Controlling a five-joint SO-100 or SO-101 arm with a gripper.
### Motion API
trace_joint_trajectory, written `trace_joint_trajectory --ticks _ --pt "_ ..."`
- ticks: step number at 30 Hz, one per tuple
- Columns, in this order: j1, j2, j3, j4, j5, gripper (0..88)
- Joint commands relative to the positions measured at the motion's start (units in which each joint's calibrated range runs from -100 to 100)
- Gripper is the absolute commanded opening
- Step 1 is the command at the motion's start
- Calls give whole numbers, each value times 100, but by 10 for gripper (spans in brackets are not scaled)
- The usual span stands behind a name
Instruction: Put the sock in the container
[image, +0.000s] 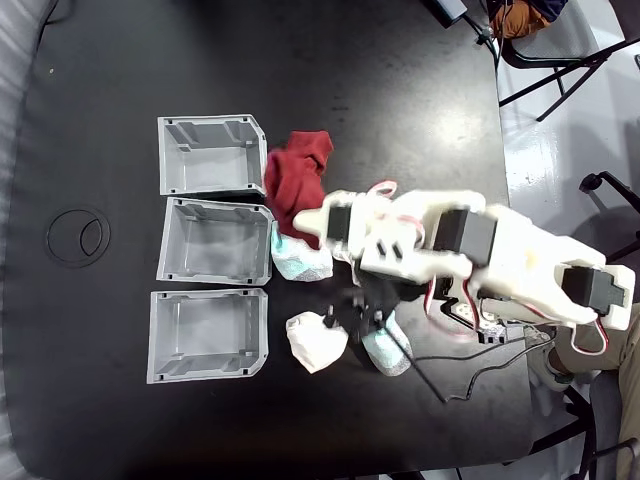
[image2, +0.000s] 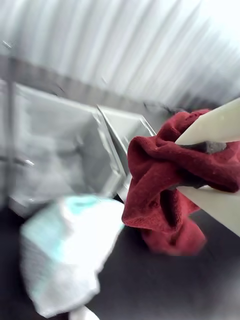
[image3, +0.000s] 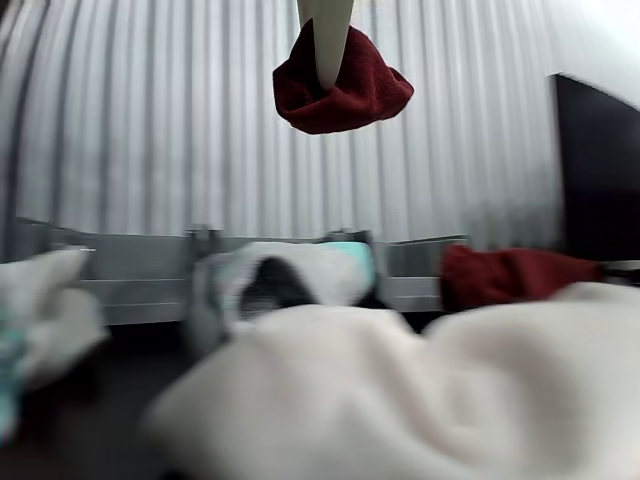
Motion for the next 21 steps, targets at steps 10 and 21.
trace_joint_trajectory --ticks 10,21 --pt "-1743 -309 -117 -1752 -33 13" --pt "-1947 411 -99 -3212 -39 13"
